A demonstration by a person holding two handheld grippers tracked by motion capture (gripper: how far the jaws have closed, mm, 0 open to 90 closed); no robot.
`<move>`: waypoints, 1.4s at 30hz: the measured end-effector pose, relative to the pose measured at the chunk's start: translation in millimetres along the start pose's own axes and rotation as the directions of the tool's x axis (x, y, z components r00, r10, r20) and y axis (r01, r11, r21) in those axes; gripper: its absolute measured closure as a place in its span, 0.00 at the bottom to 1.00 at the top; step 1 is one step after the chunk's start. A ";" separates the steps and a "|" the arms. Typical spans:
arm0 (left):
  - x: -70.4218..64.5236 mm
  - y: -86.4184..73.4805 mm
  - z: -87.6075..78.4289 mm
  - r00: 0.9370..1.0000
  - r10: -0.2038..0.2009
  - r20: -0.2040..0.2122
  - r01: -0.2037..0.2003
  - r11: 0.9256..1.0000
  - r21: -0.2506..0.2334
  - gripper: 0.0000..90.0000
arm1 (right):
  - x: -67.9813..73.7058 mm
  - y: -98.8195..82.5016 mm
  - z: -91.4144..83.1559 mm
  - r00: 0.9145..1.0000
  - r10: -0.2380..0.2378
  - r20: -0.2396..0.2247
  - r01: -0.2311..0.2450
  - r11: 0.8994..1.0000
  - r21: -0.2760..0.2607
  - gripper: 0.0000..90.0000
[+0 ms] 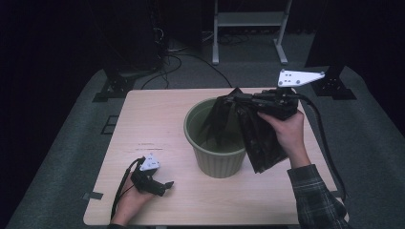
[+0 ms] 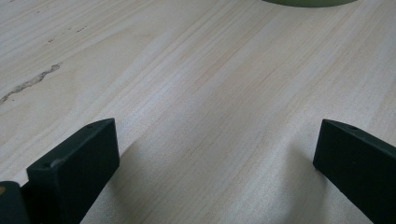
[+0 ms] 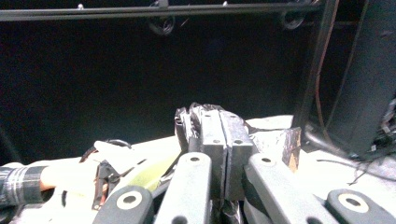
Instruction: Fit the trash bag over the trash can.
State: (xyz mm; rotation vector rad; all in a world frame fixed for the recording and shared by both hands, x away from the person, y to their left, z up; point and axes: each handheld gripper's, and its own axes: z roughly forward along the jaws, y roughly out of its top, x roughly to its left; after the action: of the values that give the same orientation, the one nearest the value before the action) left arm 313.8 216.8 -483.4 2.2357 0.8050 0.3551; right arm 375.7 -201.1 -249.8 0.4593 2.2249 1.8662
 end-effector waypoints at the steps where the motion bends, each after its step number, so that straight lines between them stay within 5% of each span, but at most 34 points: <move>1: 0.0 0.0 0.0 1.000 0.000 0.000 0.000 1.000 0.000 0.00 | -2.6 -2.6 6.9 1.000 0.014 0.004 -0.014 1.000 0.008 0.84; 7: 0.0 0.0 0.0 1.000 0.000 0.000 0.000 1.000 0.000 0.00 | -2.7 -3.3 6.9 0.999 0.011 0.048 -0.013 1.000 0.024 0.62; 16: -0.1 0.0 0.1 1.000 0.000 0.000 0.000 1.000 -0.001 0.00 | 4.2 -14.4 -17.5 0.997 -0.002 0.081 -0.002 0.999 0.046 0.59; 26: -0.1 0.0 0.0 1.000 0.000 0.000 0.000 1.000 0.000 0.00 | 10.6 -55.7 -53.3 0.993 0.045 0.108 -0.052 0.996 0.065 0.58; 42: -0.1 0.0 0.0 1.000 0.000 -0.001 0.000 1.000 0.000 0.00 | 31.0 -90.8 -58.0 0.993 0.077 0.091 -0.086 0.992 0.094 0.52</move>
State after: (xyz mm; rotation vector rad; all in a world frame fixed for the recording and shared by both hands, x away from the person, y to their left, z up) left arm 313.7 216.7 -483.4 2.2355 0.8058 0.3561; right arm 316.9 -257.3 -327.1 0.6453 2.2786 1.7448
